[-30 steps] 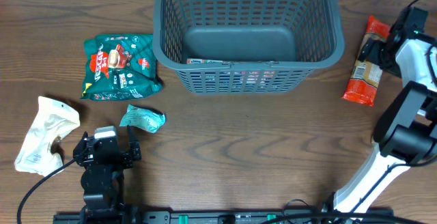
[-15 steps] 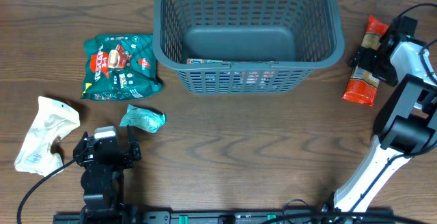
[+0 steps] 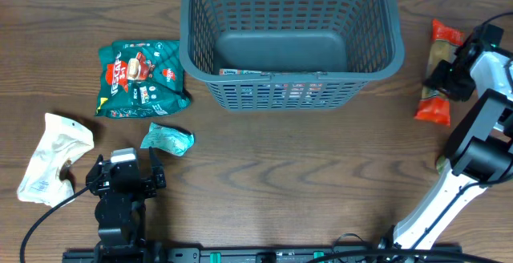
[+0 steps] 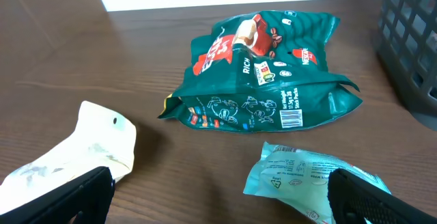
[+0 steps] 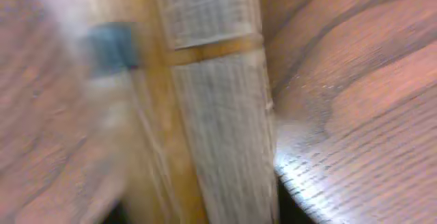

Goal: Pack container
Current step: 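Carry the pasta package over the basket and lower it in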

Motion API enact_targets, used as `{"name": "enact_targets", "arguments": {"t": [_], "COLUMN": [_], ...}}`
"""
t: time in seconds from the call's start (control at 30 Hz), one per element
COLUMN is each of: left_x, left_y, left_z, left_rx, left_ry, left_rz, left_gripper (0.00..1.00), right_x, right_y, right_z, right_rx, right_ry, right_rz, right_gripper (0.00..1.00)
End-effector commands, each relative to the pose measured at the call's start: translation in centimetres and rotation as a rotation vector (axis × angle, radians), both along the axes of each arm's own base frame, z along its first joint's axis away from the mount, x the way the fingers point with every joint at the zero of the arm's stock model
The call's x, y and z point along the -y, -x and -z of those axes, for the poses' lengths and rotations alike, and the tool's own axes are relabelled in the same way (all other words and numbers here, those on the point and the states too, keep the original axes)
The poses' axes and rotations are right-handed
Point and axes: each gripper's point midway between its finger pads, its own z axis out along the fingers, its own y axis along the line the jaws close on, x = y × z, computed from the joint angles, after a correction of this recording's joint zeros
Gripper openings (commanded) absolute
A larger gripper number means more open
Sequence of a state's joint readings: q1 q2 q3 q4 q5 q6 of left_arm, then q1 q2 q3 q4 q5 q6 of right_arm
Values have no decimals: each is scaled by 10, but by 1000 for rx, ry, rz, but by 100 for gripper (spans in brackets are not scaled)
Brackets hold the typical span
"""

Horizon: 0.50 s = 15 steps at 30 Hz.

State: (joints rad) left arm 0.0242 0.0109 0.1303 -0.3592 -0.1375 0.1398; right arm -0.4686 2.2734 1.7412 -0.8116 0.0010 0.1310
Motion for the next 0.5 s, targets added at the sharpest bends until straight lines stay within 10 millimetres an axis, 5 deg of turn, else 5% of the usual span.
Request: {"name": "enact_targets", "arguments": {"t": [0.0, 0.17, 0.27, 0.33, 0.47], "left_x": [0, 0, 0, 0, 0], "left_y": [0, 0, 0, 0, 0], "left_z": [9, 9, 9, 9, 9], "left_rx": [-22, -22, -22, -22, -22], "left_ry": [-16, -16, -16, -16, -16], "left_rz": [6, 6, 6, 6, 6], "left_gripper": [98, 98, 99, 98, 98], "right_x": [-6, -16, -16, -12, -6], "right_y": [31, 35, 31, 20, -12], "right_z": [47, 44, 26, -1, -93], "right_rx": [-134, -148, -132, -80, 105], "right_ry": [-57, -103, -90, -59, 47], "right_rz": [-1, -44, -74, -85, -107], "right_gripper": [1, 1, 1, 1, 1]}}
